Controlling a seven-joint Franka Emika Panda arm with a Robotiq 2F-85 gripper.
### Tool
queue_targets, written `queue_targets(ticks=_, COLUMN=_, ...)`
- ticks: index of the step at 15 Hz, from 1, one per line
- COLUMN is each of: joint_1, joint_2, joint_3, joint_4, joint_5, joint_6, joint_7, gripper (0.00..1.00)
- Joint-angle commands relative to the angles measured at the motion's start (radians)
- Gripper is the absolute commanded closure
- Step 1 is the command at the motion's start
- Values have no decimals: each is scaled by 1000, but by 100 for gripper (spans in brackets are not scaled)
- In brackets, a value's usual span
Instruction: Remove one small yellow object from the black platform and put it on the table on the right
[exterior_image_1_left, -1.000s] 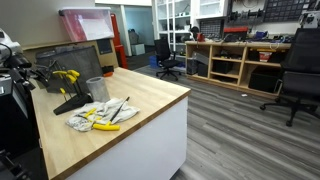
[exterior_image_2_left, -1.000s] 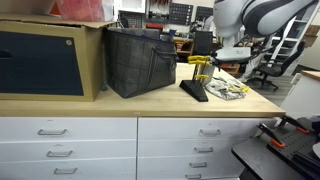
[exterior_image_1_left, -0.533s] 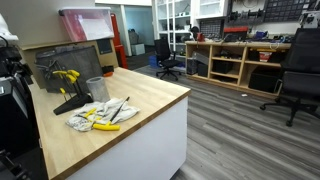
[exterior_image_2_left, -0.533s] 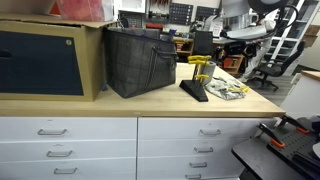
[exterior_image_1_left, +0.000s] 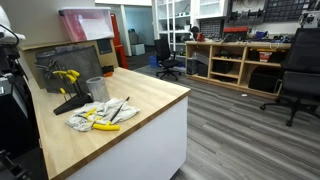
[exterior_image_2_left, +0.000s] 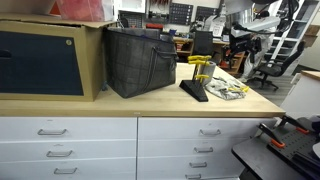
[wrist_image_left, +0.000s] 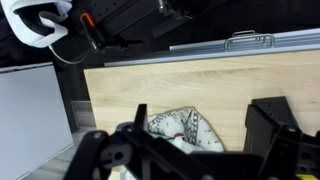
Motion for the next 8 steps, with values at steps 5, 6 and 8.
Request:
queue_targets(ticks=5, joint_1=-17, joint_2=-9, joint_3=-28, joint_4=68, joint_5=27, joint_6=-27, joint_7=-221, gripper=0)
queue_targets(ticks=6, joint_1=-18, joint_2=-9, joint_3=-30, joint_4=78, joint_5=31, joint_6=-25, joint_7=-239, gripper=0)
queue_targets(ticks=8, joint_1=-20, joint_2=-7, joint_3=-35, joint_4=99, joint_5=46, joint_6=-22, joint_7=-273, gripper=0)
